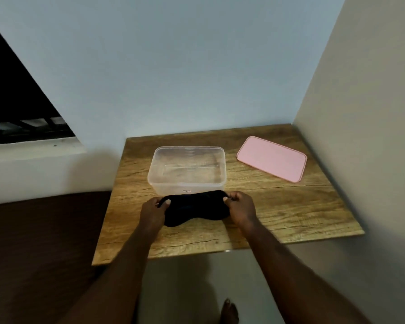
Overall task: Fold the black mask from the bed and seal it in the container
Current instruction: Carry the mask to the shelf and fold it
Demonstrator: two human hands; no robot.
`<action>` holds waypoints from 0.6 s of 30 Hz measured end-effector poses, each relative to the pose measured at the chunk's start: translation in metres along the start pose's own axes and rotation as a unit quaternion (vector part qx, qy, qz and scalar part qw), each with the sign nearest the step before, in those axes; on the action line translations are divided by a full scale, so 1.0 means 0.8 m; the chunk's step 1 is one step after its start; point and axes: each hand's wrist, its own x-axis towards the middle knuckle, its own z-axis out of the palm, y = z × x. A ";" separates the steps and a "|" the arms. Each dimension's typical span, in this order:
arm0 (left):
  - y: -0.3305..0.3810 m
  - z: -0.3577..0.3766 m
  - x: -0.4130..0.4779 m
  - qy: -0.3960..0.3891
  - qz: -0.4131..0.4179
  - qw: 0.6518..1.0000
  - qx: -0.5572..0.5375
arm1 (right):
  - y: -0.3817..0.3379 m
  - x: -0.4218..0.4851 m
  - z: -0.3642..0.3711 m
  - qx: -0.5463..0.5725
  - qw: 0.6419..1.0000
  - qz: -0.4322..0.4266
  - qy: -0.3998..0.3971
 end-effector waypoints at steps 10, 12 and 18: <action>-0.034 -0.010 0.043 -0.052 0.015 0.996 0.073 | 0.025 0.020 0.024 -0.081 0.996 -0.039 0.011; -0.037 -0.013 0.047 -0.080 0.021 0.994 0.072 | 0.026 0.015 0.028 -0.093 0.994 -0.041 0.031; -0.034 -0.023 0.055 -0.076 0.021 0.992 0.103 | 0.023 0.001 0.033 -0.144 0.987 -0.022 0.062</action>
